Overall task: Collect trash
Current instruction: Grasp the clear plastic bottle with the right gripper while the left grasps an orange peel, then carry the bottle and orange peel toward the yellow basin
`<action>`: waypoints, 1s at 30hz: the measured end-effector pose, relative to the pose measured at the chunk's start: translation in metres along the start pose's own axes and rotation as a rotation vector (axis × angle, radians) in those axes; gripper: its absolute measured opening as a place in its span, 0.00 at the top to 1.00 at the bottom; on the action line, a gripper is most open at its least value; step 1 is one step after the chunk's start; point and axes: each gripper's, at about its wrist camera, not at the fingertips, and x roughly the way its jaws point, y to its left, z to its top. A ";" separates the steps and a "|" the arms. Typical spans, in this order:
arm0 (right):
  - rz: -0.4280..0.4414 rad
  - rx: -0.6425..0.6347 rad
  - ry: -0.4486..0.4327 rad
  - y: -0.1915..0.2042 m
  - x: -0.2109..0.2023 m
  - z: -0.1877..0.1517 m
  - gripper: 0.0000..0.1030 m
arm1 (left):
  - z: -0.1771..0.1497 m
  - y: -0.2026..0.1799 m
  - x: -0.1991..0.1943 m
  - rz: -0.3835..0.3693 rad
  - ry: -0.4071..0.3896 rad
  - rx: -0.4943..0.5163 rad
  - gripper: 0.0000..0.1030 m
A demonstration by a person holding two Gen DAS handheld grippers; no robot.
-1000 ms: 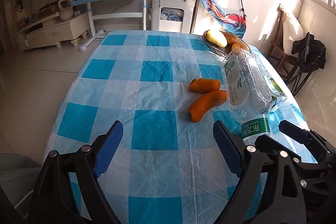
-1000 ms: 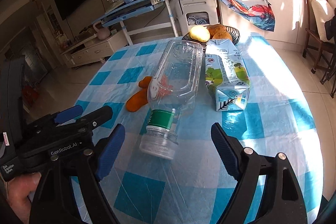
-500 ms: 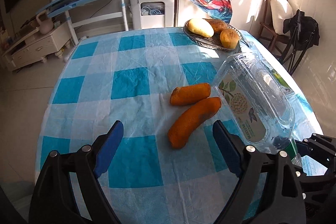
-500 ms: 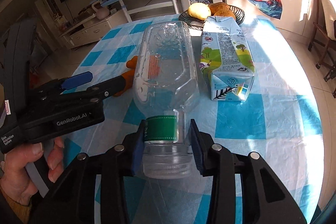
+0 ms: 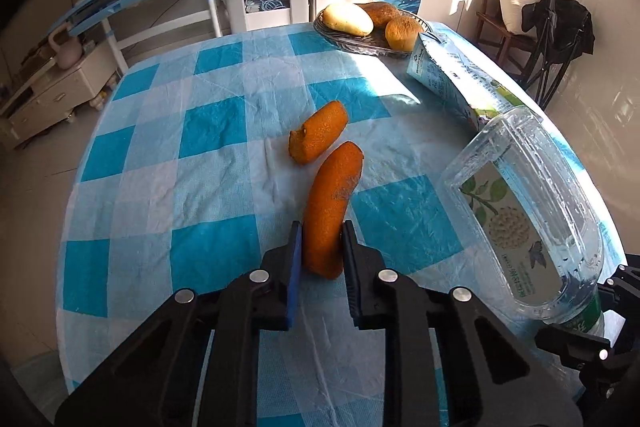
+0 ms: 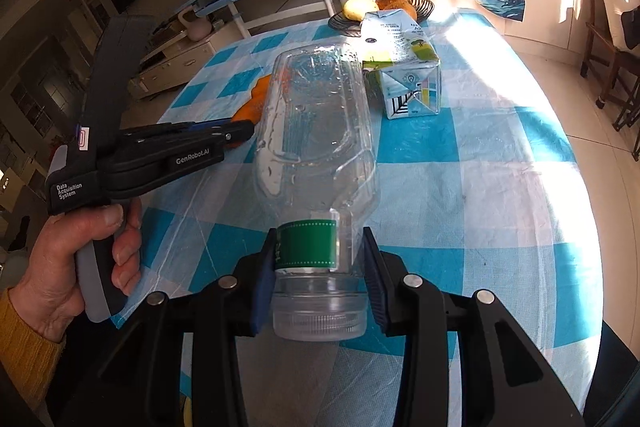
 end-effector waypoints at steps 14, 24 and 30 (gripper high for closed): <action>-0.058 -0.025 -0.039 0.008 -0.004 -0.014 0.59 | -0.037 0.002 -0.028 0.024 -0.018 -0.055 0.46; -0.005 0.019 -0.061 0.001 -0.005 -0.016 0.61 | -0.049 0.008 -0.045 -0.012 -0.043 -0.096 0.83; 0.078 0.074 -0.109 0.001 -0.022 -0.023 0.61 | -0.075 0.010 -0.077 -0.024 -0.070 -0.140 0.83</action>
